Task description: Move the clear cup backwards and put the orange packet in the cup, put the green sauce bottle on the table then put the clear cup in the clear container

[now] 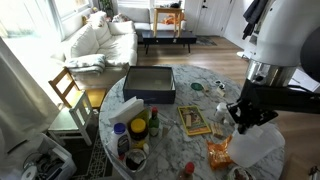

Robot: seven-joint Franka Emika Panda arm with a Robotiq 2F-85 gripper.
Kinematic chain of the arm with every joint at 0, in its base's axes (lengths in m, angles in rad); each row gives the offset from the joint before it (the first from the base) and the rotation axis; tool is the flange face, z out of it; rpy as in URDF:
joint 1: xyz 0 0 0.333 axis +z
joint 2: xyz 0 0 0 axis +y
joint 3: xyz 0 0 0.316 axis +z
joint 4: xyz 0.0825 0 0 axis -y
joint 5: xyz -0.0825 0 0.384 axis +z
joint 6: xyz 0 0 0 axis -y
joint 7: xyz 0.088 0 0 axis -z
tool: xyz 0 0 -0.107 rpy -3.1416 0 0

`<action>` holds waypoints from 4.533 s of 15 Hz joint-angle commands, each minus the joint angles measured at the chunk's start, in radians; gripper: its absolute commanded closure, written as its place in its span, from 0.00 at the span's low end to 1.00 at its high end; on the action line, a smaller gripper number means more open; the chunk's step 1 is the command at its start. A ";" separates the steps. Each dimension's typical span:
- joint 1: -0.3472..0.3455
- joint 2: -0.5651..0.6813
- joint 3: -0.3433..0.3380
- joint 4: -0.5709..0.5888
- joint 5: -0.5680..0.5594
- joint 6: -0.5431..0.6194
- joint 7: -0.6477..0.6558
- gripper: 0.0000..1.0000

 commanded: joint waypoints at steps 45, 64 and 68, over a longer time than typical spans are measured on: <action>0.041 0.037 -0.120 -0.117 0.256 0.322 -0.500 0.00; -0.053 0.235 -0.298 -0.236 0.473 0.366 -0.941 0.00; -0.049 0.306 -0.281 -0.236 0.613 0.438 -1.081 0.00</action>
